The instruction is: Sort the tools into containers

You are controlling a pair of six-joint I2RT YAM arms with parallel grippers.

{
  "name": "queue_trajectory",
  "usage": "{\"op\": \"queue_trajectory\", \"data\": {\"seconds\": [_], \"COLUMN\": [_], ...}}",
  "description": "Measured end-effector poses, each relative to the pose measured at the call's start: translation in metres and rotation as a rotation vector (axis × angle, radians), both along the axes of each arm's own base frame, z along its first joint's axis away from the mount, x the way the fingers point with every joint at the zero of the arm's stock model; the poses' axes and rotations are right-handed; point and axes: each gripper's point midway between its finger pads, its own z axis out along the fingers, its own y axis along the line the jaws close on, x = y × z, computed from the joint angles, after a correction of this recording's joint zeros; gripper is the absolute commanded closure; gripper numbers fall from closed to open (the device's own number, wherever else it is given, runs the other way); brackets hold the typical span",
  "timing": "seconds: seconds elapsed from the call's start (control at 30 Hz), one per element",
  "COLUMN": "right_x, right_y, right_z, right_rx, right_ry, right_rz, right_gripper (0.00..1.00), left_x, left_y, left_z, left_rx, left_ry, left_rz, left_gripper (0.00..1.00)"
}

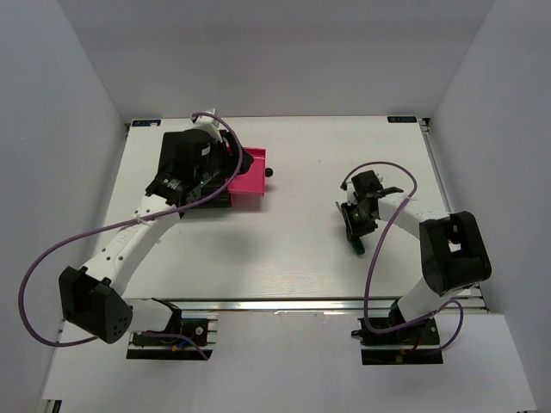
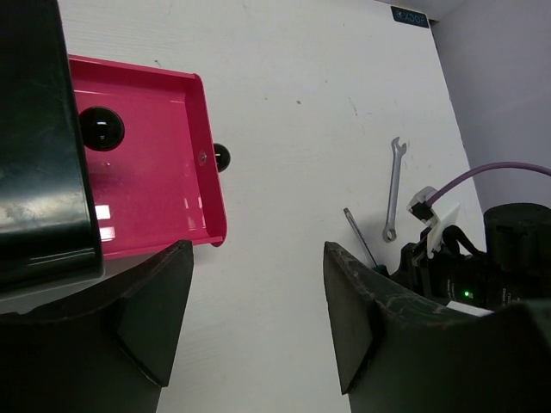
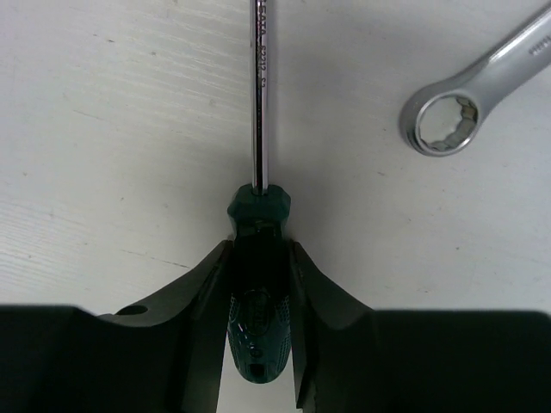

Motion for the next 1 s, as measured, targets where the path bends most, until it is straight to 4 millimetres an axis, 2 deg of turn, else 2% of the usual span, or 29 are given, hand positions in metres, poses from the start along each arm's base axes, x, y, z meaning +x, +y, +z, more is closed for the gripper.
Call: {"op": "queue_trajectory", "data": {"seconds": [0.13,0.23,0.33,0.43,0.5,0.57,0.63,0.7,0.8,0.9,1.0], "right_x": [0.004,0.024,0.061,0.111,0.140,0.161,0.173,0.173,0.165,0.151,0.144], "right_y": [0.011,0.030,0.060,0.099,0.128,0.163,0.200,0.232,0.269,0.293,0.301], "right_z": [0.008,0.035,0.084,0.139,0.166,0.180,0.183,0.178,0.165,0.154,0.150], "right_rx": [0.049,0.132,0.239,0.356,0.417,0.471,0.510,0.536,0.564,0.582,0.593], "right_ry": [-0.005,-0.070,-0.182,-0.308,-0.362,-0.378,-0.380,-0.353,-0.301,-0.247,-0.213], "right_rz": [0.054,0.111,0.156,0.194,0.223,0.261,0.299,0.328,0.349,0.366,0.352], "right_gripper": [1.00,1.00,1.00,1.00,1.00,1.00,1.00,1.00,1.00,1.00,1.00], "left_x": [0.000,0.000,-0.001,-0.003,-0.005,-0.006,-0.008,-0.009,-0.011,-0.015,-0.017], "left_y": [0.006,0.011,0.017,0.023,0.026,0.030,0.034,0.038,0.044,0.051,0.056], "left_z": [0.002,0.001,0.000,0.003,0.006,0.009,0.013,0.017,0.024,0.027,0.029], "left_rx": [0.014,0.034,0.054,0.068,0.072,0.075,0.079,0.082,0.088,0.095,0.100], "left_ry": [-0.007,-0.005,-0.005,-0.011,-0.018,-0.025,-0.032,-0.040,-0.051,-0.057,-0.059], "left_rz": [0.028,0.044,0.063,0.083,0.097,0.110,0.126,0.143,0.168,0.192,0.210], "left_gripper": [0.28,0.27,0.27,0.27,0.27,0.27,0.27,0.27,0.27,0.27,0.27]}}
